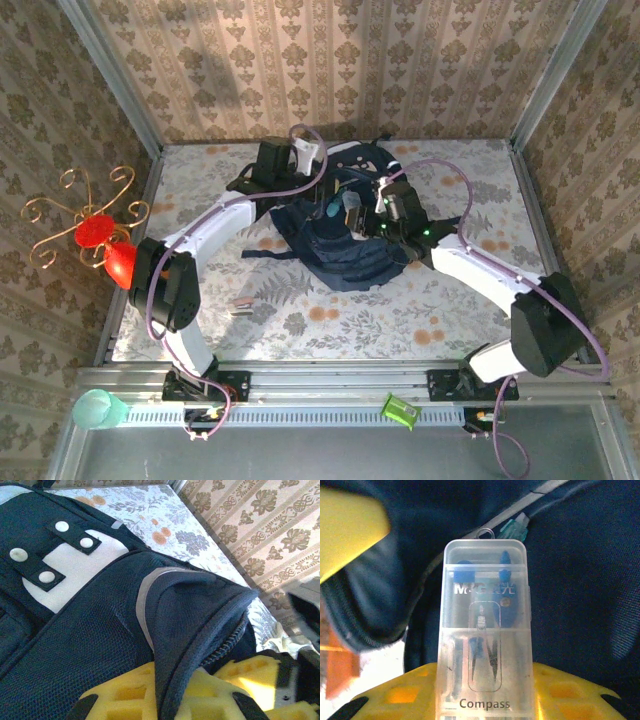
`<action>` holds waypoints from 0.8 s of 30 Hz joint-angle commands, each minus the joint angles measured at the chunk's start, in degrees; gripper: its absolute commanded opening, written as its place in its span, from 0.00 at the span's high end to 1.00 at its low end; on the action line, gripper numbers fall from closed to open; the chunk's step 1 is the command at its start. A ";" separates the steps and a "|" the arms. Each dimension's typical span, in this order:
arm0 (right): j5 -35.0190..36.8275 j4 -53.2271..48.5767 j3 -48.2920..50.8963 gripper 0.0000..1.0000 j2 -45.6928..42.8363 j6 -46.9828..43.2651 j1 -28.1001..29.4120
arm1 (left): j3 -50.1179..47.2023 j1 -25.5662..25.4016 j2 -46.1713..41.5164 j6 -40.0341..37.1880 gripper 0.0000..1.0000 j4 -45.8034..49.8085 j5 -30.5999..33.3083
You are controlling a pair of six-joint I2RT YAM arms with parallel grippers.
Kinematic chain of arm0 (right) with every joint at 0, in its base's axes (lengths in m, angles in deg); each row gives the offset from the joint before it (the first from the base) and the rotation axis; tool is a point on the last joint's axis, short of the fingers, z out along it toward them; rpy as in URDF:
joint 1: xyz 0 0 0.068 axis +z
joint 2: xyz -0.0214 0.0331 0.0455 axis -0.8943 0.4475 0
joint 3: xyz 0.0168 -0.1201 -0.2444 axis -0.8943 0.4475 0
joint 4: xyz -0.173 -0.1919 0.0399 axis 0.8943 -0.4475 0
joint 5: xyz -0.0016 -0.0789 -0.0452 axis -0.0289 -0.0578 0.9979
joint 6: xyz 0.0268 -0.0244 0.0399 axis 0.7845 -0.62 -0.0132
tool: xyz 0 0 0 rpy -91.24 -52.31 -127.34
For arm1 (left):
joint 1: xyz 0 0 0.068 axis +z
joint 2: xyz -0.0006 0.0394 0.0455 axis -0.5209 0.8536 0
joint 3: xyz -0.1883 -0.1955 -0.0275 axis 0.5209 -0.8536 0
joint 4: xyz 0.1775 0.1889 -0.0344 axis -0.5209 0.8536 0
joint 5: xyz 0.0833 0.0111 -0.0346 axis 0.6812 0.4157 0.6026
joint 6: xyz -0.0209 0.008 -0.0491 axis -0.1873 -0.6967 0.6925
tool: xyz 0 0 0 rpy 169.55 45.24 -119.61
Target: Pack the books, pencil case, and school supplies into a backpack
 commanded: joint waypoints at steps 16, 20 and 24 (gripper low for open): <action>18.40 17.90 -3.58 0.50 11.73 20.96 0.12 | -0.26 -2.70 -4.38 0.84 1.00 -7.53 -0.67; 16.17 16.76 -2.89 0.42 10.76 16.86 0.08 | -0.26 -2.70 -4.33 0.63 1.00 -7.49 -0.69; 16.31 15.94 0.16 0.37 6.30 11.85 0.08 | -0.26 -2.66 -4.03 0.27 1.00 -7.33 -1.01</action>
